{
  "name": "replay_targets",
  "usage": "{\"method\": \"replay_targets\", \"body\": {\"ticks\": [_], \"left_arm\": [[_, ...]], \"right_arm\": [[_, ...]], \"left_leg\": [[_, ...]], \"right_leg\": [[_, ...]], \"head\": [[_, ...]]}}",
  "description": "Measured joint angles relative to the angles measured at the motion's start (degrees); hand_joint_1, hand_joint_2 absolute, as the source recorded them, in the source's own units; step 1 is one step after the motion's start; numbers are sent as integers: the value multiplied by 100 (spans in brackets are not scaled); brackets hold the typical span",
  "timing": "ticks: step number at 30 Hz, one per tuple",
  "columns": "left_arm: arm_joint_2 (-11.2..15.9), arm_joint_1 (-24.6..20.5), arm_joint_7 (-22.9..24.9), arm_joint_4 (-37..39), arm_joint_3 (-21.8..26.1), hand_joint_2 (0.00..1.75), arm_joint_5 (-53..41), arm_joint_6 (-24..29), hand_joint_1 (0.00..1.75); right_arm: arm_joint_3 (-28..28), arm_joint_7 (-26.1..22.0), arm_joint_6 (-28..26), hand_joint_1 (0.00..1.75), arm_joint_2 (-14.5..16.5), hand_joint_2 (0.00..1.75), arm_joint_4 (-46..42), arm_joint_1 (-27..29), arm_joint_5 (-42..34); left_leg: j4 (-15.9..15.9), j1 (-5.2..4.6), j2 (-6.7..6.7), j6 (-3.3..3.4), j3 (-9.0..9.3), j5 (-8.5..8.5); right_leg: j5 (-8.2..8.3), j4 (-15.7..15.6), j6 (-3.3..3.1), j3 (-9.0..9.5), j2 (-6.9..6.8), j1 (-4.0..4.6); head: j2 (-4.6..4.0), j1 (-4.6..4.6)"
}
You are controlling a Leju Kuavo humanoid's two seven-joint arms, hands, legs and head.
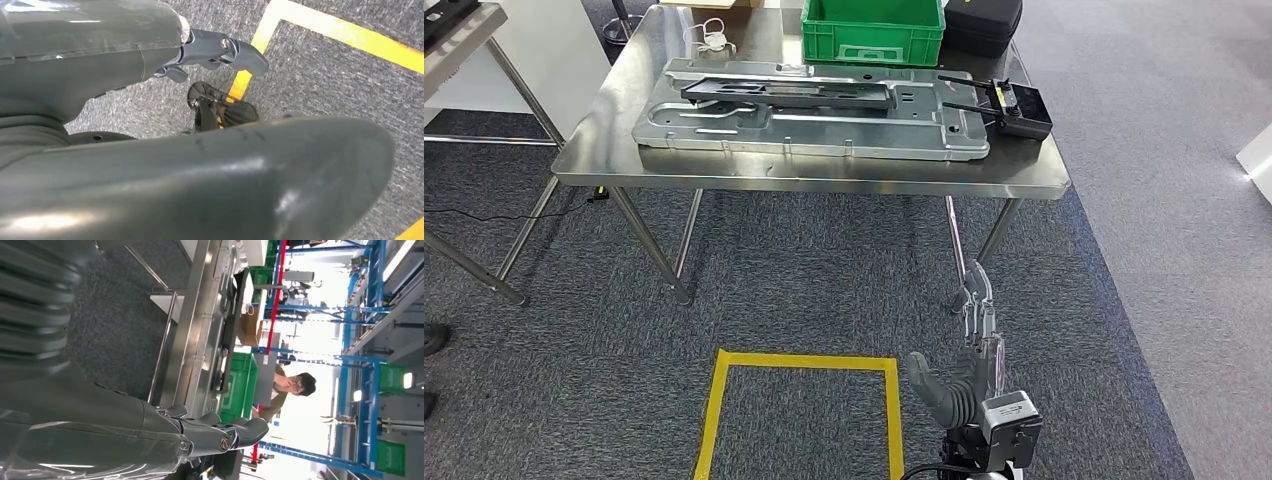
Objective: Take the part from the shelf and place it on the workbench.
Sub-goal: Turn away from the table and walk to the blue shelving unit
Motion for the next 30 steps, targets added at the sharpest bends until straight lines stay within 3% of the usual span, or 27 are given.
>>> {"method": "replay_targets", "body": {"ticks": [30], "left_arm": [[-2,-1,-34,0,18,0,-81,-70,0]], "right_arm": [[-259,-136,-360,0,-4,0,-513,203,-50]], "left_leg": [[-1,18,0,-17,-2,9]], "right_leg": [[3,4,-17,-5,1,7]], "head": [[0,0]]}}
